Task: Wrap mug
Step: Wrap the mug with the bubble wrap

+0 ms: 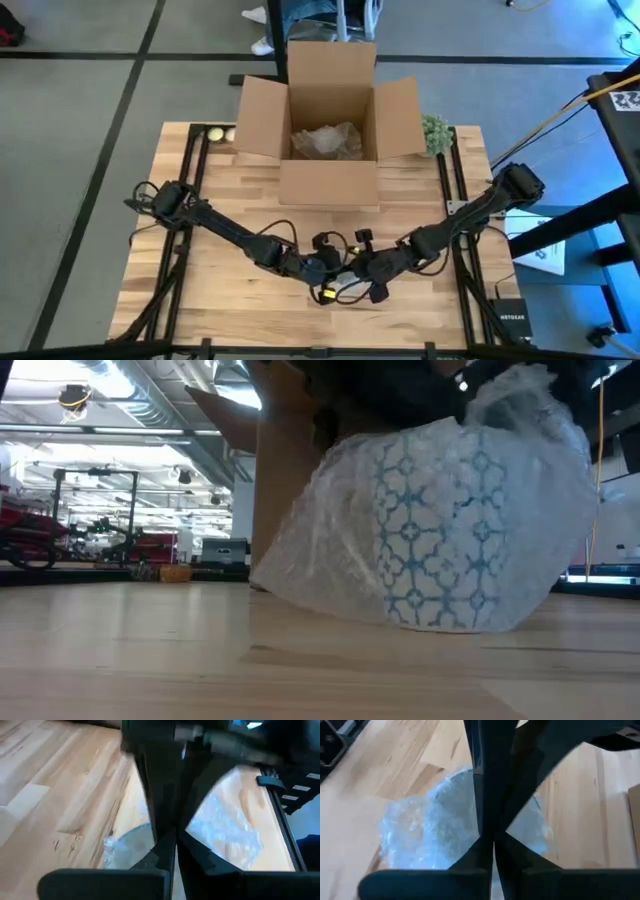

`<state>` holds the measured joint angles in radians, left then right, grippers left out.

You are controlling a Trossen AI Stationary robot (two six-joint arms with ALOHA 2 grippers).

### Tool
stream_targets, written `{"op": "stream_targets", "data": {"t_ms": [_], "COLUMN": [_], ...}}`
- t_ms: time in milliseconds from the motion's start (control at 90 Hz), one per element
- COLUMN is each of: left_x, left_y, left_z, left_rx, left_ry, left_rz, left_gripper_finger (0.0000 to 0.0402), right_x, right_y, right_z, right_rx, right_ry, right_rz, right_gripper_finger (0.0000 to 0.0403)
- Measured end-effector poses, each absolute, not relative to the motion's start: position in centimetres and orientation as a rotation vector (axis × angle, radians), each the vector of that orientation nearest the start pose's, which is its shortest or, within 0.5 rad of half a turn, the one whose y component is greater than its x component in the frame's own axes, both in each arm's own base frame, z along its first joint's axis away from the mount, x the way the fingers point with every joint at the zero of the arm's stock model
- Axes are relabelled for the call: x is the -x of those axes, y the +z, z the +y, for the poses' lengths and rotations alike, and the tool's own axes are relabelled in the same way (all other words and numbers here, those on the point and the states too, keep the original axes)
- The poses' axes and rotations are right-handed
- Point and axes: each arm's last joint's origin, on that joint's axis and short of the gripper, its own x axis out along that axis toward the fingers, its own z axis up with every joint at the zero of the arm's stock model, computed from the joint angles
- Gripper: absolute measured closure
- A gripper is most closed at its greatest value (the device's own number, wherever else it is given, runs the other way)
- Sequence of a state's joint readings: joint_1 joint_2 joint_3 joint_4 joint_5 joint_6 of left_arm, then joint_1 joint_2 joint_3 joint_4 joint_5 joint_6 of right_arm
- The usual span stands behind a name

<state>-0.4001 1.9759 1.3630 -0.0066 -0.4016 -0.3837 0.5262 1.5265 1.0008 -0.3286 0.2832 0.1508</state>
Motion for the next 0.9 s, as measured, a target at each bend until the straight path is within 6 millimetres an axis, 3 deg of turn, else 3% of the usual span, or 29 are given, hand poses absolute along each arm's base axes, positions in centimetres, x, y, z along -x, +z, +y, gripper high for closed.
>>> {"op": "stream_targets", "data": {"t_ms": [78,300,556,711,900], "left_x": [-40.4,-40.5,-40.6,-40.6,-40.6], "left_y": [19.3,19.5,19.6,19.6,19.7], "left_z": [-16.0,-15.8,-15.8,-15.8,-15.8], "left_rx": [0.111,0.119,0.128,0.131,0.129], "left_ry": [0.104,0.109,0.108,0.107,0.106], "left_rz": [0.591,0.587,0.58,0.574,0.574], "left_gripper_finger": [0.0402,0.0402,0.0402,0.0402,0.0402], "right_x": [-26.8,-24.6,-23.0,-23.6,-24.5], "right_y": [23.3,23.4,20.6,19.5,20.3], "right_z": [15.0,15.3,15.4,15.7,16.1], "right_rx": [0.168,0.158,0.135,0.1,0.139], "right_ry": [0.161,0.17,0.148,0.158,0.149], "right_rz": [0.809,0.918,1.018,0.919,0.761], "right_gripper_finger": [0.0402,0.0402,0.0402,0.0402,0.0402]}}
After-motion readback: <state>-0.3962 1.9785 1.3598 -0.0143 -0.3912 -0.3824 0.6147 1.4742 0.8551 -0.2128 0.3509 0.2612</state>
